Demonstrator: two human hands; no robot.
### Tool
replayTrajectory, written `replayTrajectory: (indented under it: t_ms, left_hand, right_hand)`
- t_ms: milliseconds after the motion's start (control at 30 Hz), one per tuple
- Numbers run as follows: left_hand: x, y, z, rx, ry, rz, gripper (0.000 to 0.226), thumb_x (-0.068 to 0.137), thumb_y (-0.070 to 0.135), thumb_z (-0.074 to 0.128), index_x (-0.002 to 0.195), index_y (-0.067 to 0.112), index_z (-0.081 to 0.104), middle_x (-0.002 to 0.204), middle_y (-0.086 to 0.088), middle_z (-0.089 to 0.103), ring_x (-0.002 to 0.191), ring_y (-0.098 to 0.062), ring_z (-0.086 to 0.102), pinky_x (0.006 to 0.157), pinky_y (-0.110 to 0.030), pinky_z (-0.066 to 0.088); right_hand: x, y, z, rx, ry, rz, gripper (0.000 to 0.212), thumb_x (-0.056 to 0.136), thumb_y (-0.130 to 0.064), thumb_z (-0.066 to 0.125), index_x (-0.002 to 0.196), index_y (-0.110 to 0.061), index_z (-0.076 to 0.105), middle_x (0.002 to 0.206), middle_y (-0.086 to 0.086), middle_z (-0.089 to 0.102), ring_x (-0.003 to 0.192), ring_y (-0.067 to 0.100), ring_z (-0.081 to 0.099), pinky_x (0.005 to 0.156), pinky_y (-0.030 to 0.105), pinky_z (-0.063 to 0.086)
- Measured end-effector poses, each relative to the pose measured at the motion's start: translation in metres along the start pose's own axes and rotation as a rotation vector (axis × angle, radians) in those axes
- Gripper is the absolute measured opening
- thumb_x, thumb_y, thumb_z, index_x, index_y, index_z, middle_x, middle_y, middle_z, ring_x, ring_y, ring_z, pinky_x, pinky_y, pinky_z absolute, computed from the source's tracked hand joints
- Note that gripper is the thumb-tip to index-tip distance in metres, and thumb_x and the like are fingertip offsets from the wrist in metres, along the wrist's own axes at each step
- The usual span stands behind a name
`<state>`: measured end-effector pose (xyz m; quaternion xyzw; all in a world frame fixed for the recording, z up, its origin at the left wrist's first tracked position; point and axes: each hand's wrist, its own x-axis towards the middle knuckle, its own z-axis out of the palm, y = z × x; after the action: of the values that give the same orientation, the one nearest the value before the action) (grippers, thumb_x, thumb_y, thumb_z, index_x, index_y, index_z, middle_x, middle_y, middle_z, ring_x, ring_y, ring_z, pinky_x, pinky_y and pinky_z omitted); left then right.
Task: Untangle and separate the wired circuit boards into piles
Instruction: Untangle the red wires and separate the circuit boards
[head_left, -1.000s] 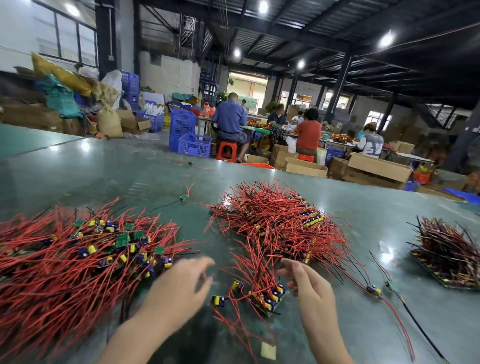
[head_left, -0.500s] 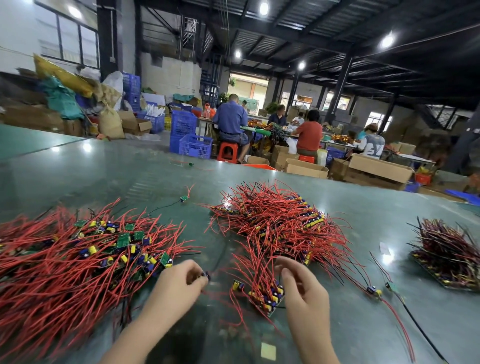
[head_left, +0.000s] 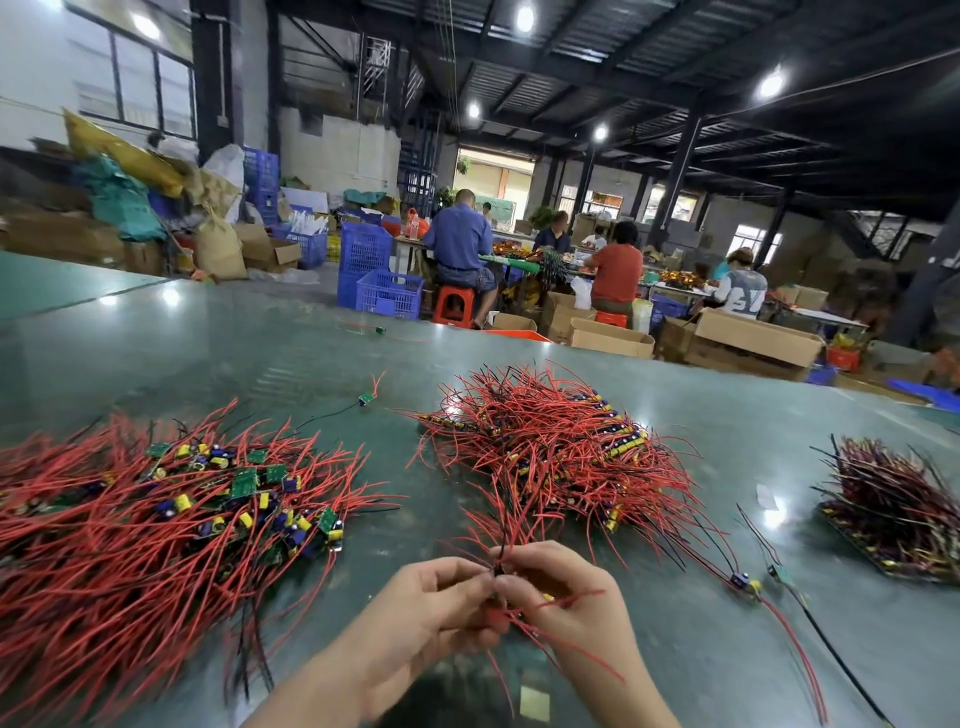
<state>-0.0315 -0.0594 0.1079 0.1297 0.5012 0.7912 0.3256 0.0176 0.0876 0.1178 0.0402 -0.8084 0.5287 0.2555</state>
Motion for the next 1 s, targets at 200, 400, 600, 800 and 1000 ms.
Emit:
replayTrajectory:
  t_ms: [200, 400, 600, 800, 1000]
  left_hand:
    - [-0.001, -0.004, 0.002, 0.117, -0.017, 0.012, 0.033, 0.061, 0.007, 0.078, 0.09, -0.003, 0.065, 0.068, -0.007, 0.066, 0.057, -0.012, 0.06, 0.059, -0.022, 0.052]
    - [-0.005, -0.004, 0.003, 0.268, -0.078, 0.045, 0.026, 0.063, -0.003, 0.072, 0.088, 0.0, 0.067, 0.074, -0.013, 0.07, 0.065, -0.017, 0.067, 0.062, -0.028, 0.055]
    - [-0.008, -0.003, 0.0, 0.226, -0.173, -0.004, 0.024, 0.071, -0.006, 0.066, 0.093, 0.002, 0.064, 0.082, -0.013, 0.072, 0.072, -0.021, 0.07, 0.061, -0.028, 0.054]
    - [-0.007, -0.001, 0.011, 0.194, -0.123, -0.146, 0.02, 0.079, 0.028, 0.068, 0.089, 0.014, 0.059, 0.06, 0.001, 0.055, 0.042, -0.005, 0.037, 0.04, -0.015, 0.026]
    - [-0.01, 0.011, 0.012, 0.345, -0.078, -0.073, 0.035, 0.077, 0.052, 0.051, 0.067, 0.021, 0.063, 0.05, 0.007, 0.033, 0.04, -0.004, 0.021, 0.037, -0.014, 0.014]
  right_hand:
    - [-0.002, 0.001, 0.003, -0.031, 0.059, 0.013, 0.038, 0.071, 0.003, 0.075, 0.067, -0.034, 0.071, 0.073, -0.006, 0.071, 0.067, 0.006, 0.065, 0.065, 0.018, 0.05]
    - [-0.003, -0.003, 0.004, 0.058, 0.101, 0.139, 0.026, 0.081, 0.002, 0.066, 0.067, -0.019, 0.066, 0.063, -0.003, 0.068, 0.056, 0.002, 0.059, 0.057, 0.013, 0.046]
    - [-0.003, -0.003, 0.002, 0.088, 0.046, 0.205, 0.021, 0.085, 0.004, 0.06, 0.071, -0.011, 0.061, 0.057, -0.003, 0.064, 0.054, 0.005, 0.055, 0.054, 0.015, 0.044]
    - [-0.003, -0.006, 0.004, 0.187, 0.038, 0.244, 0.021, 0.081, 0.006, 0.065, 0.068, -0.011, 0.063, 0.057, -0.002, 0.064, 0.052, 0.005, 0.055, 0.051, 0.016, 0.045]
    - [-0.002, -0.012, 0.005, 0.515, 0.128, 0.334, 0.017, 0.079, 0.01, 0.062, 0.07, -0.004, 0.063, 0.054, 0.001, 0.06, 0.047, 0.006, 0.051, 0.047, 0.014, 0.042]
